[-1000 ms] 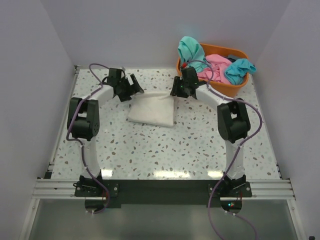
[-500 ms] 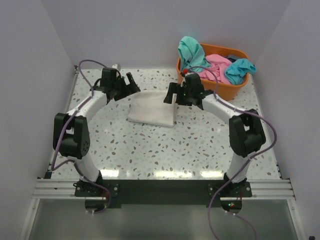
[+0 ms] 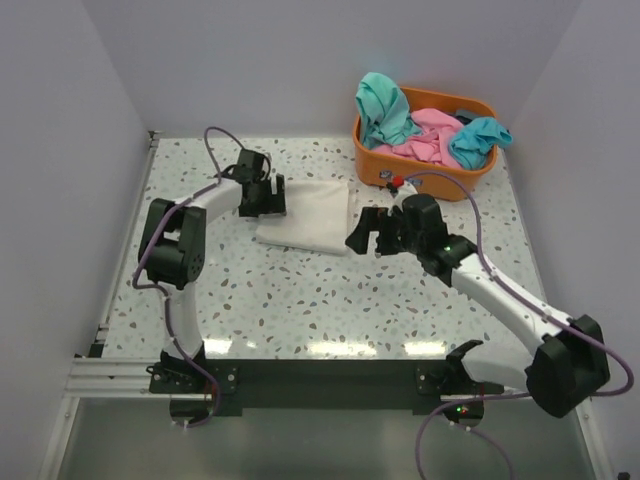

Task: Fold and stack the t-shirts
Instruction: Neatly place the folded tshirt to the corner

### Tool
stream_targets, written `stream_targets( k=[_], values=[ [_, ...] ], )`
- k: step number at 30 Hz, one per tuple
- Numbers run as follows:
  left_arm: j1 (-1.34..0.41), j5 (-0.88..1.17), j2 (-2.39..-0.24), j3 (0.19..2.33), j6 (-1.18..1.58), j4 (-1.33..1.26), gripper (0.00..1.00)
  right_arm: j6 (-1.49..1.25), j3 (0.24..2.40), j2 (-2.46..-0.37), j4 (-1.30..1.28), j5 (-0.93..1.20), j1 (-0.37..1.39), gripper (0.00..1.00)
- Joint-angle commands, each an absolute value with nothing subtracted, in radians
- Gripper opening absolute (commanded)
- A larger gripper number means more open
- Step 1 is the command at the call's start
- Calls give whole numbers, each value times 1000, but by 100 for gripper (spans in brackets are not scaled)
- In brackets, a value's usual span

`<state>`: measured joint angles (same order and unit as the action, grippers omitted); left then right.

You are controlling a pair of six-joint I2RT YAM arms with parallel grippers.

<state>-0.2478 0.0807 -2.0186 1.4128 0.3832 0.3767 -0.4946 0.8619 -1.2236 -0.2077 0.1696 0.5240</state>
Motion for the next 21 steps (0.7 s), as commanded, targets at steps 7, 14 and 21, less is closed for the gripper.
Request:
stream_targets(
  k=[7,14,21],
  values=[
    [-365,-281,-2120,1557,334,511,69,-494,792,-968,-400,34,523,99],
    [-373,-348,-2184,1591,333,548,0,-483,752,-841,-426,-17,522,99],
    [-353,-627,-2149,1612,233,534,0,-468,758,-877,-443,-158,522,99]
  ],
)
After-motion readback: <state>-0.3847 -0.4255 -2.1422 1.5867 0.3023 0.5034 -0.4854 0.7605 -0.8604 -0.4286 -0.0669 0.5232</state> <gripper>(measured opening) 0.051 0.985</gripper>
